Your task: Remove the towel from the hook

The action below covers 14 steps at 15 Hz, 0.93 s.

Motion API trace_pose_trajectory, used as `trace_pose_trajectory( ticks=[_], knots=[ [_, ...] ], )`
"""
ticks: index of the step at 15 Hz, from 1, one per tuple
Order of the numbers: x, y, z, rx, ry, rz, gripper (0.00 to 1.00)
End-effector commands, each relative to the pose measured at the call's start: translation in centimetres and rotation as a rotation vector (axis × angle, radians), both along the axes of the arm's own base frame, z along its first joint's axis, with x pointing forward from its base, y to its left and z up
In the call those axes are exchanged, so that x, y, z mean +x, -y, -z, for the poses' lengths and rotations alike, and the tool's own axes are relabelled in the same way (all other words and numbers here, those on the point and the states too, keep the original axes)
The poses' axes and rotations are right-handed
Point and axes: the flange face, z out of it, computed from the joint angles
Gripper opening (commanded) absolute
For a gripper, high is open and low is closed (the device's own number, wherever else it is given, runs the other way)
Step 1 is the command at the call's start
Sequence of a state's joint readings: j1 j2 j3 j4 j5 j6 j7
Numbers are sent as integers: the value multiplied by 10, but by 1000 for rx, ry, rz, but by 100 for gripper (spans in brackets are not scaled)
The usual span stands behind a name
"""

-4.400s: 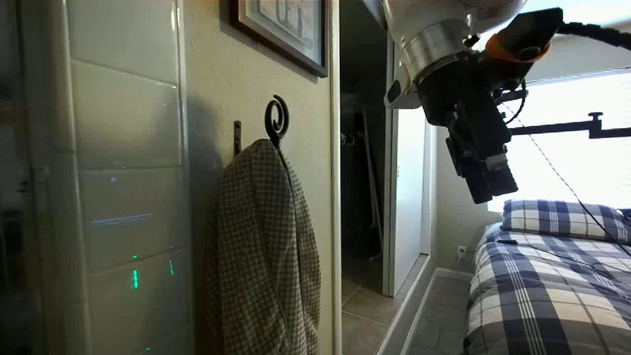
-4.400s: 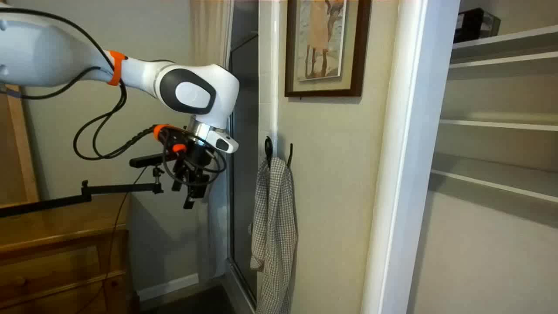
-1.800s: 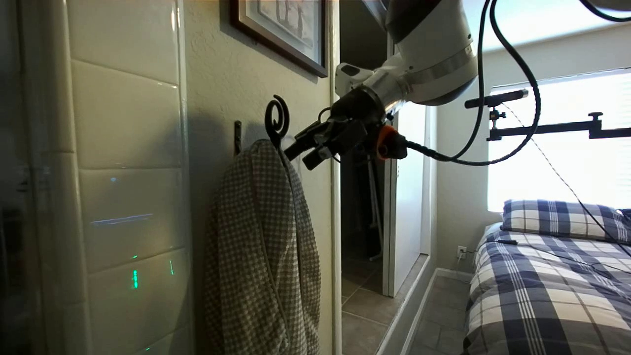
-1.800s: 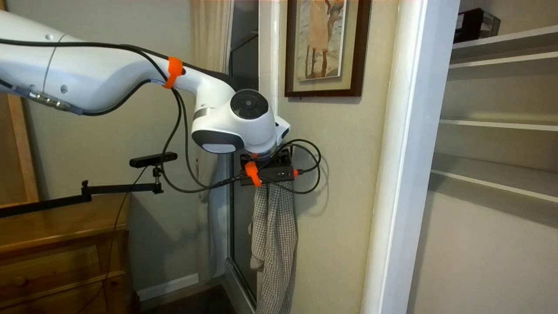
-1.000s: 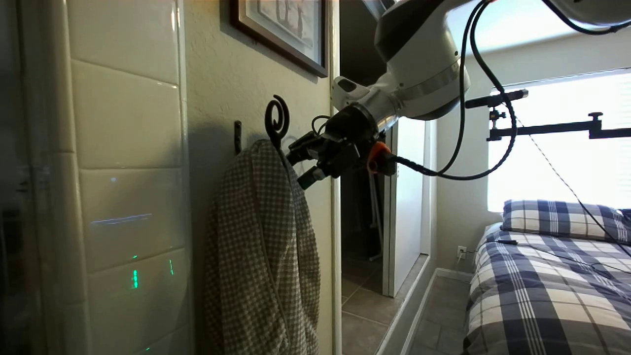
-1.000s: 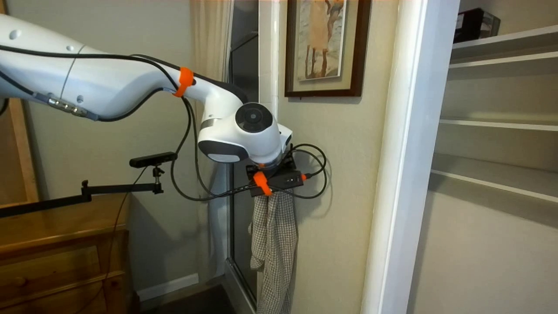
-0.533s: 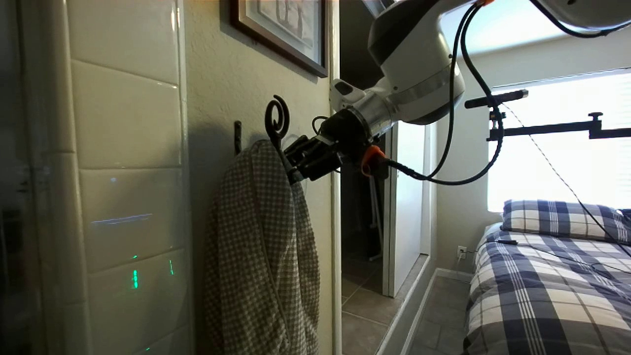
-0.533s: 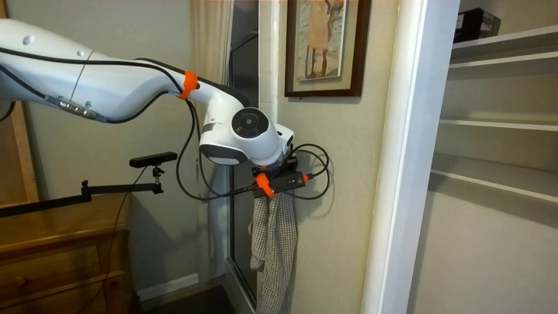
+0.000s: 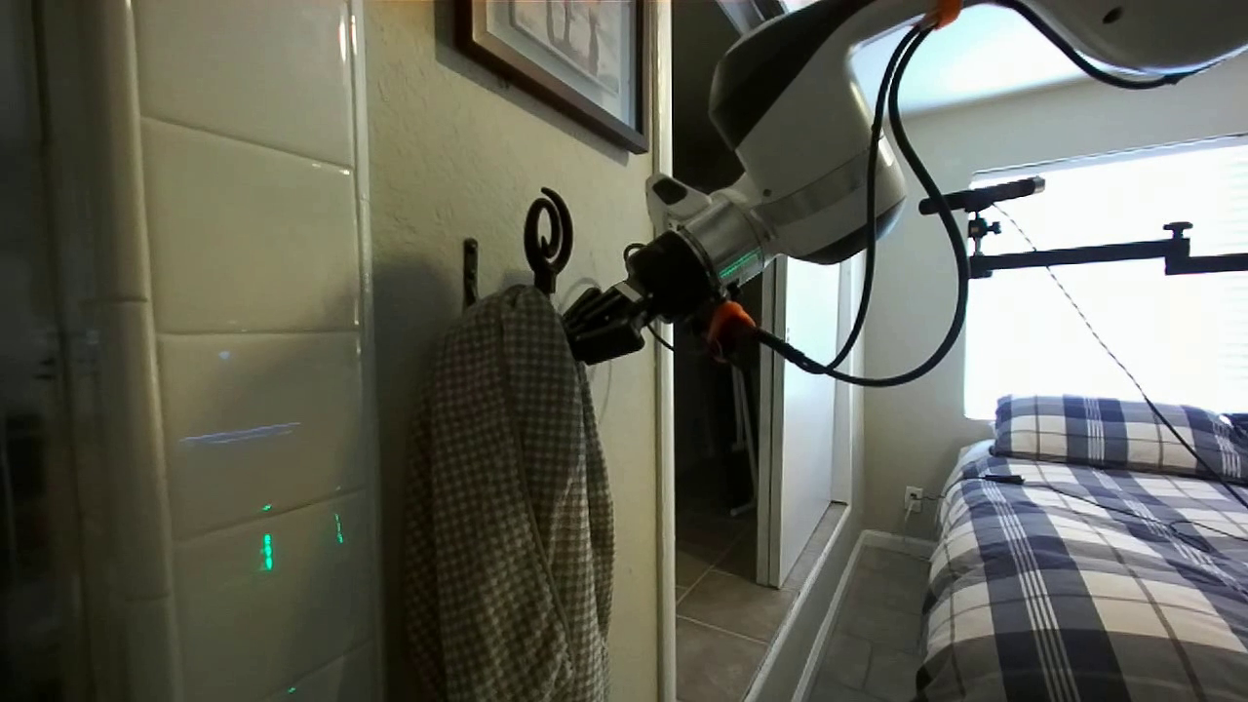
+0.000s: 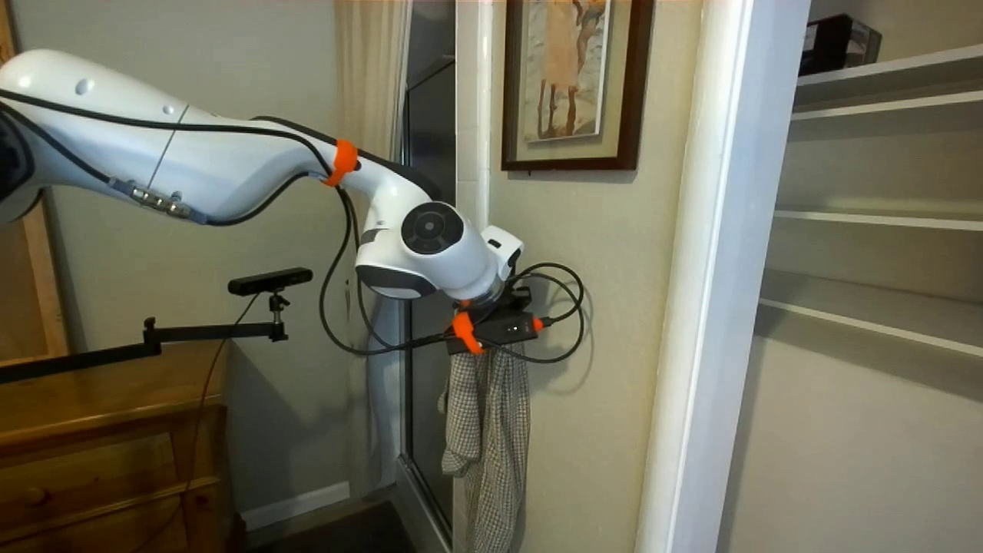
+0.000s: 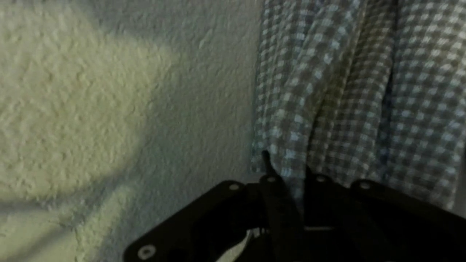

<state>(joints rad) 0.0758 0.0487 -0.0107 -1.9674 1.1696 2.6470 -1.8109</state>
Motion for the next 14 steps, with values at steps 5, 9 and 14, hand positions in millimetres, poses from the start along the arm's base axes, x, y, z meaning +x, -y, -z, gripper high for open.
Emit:
trace_pose_trajectory(
  ticks=[5,9,14],
  knots=[
    [1,2,-61,56,18,121,3],
    [0,-4,-98,88,47,177,3],
    [-5,-24,-143,106,124,217,3]
  ],
)
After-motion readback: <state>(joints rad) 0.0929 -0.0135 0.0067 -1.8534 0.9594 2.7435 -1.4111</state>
